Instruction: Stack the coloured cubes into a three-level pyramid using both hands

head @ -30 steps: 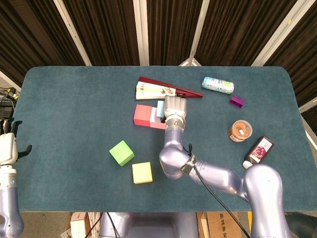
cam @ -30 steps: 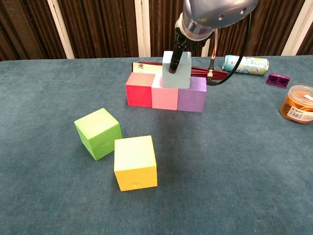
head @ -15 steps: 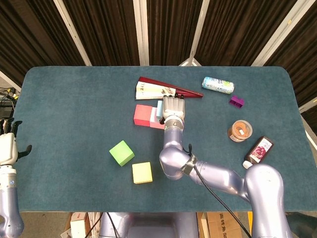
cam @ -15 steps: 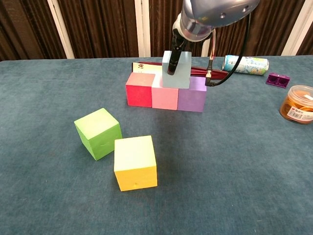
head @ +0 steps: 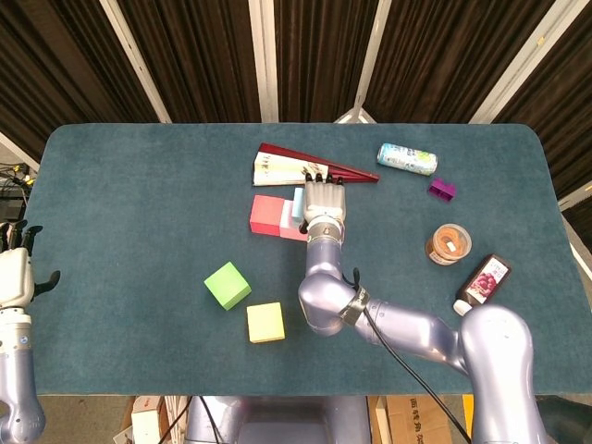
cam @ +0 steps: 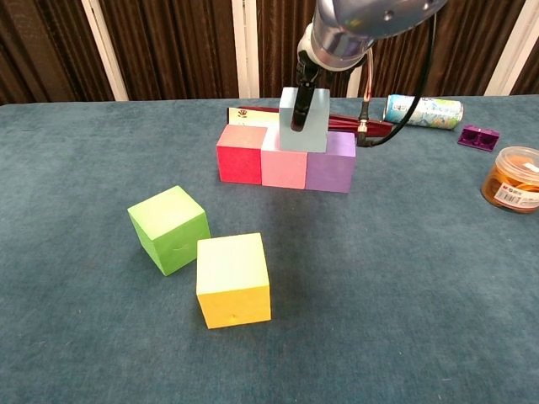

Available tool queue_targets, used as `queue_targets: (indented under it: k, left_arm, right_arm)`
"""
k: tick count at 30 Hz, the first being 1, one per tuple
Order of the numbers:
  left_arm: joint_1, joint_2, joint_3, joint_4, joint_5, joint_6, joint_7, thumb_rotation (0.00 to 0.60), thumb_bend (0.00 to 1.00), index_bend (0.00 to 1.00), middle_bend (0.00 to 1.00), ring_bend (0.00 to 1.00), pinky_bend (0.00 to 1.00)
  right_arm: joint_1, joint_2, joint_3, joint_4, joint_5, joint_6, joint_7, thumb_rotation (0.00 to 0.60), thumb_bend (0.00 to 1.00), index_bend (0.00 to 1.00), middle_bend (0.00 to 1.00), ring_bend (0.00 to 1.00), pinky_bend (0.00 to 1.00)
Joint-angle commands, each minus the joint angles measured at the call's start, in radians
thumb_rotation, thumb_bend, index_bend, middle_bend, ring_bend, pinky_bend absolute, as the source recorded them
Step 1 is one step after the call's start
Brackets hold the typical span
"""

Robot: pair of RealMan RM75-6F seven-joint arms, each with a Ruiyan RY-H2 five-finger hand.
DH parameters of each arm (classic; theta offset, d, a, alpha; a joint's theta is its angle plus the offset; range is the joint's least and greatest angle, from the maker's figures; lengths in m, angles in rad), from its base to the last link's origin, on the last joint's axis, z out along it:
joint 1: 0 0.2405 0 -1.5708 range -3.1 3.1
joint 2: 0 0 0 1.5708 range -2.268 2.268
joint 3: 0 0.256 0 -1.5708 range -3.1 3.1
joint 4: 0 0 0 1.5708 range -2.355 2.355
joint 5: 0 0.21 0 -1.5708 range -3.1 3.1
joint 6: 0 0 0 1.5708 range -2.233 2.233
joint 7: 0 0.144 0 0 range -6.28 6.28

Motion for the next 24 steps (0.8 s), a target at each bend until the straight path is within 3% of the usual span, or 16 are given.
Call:
queue_targets:
  k: [1,5,9,13,16,19,24]
  left_arm:
    - [0.0,0.0,0.0,0.0,0.0,0.0,-0.001,0.6,0.31,0.2,0.06,0.0,0.0]
    - [0.0,0.0,0.001,-0.001,0.001,0.001,0.0,0.6,0.31,0.2,0.06,0.0,0.0]
    - [0.0,0.0,0.001,0.0,0.005,0.001,-0.004,0.6,0.31,0.2,0.06,0.0,0.0]
    - [0.0,-0.001,0.0,0.006,0.008,0.0,-0.011,0.6,0.31,0.2,0.05,0.0,0.0]
    - [-0.001,-0.001,0.0,0.01,0.008,-0.006,-0.018,0.6,0.31,0.2,0.05,0.0,0.0]
    - [-0.002,-0.003,0.0,0.015,0.013,-0.005,-0.024,0.6,0.31,0.2,0.04,0.0,0.0]
    - [0.001,-0.001,0.003,0.011,0.028,-0.001,-0.04,0.6,0.31,0.19,0.03,0.0,0.0]
  right_arm:
    - [0.001,0.017,0.012,-0.025,0.047,-0.004,-0.033,0.6,0.27,0.01,0.04,0.0,0.0]
    - [0.0,0.04,0.045,-0.052,0.121,-0.017,-0.062,0.6,0.26,0.0,0.01,0.0,0.0]
    - [-0.011,0.054,0.059,-0.074,0.091,-0.039,-0.017,0.6,0.22,0.0,0.0,0.0,0.0]
    - [-0.06,0.091,0.062,-0.147,-0.037,-0.067,0.102,0.6,0.21,0.0,0.0,0.0,0.0]
    - [-0.129,0.137,0.054,-0.26,-0.2,-0.044,0.239,0.6,0.21,0.0,0.0,0.0,0.0]
    - [-0.204,0.197,0.066,-0.377,-0.292,-0.024,0.347,0.6,0.21,0.0,0.0,0.0,0.0]
    - [-0.327,0.334,0.025,-0.571,-0.426,0.056,0.412,0.6,0.21,0.0,0.0,0.0,0.0]
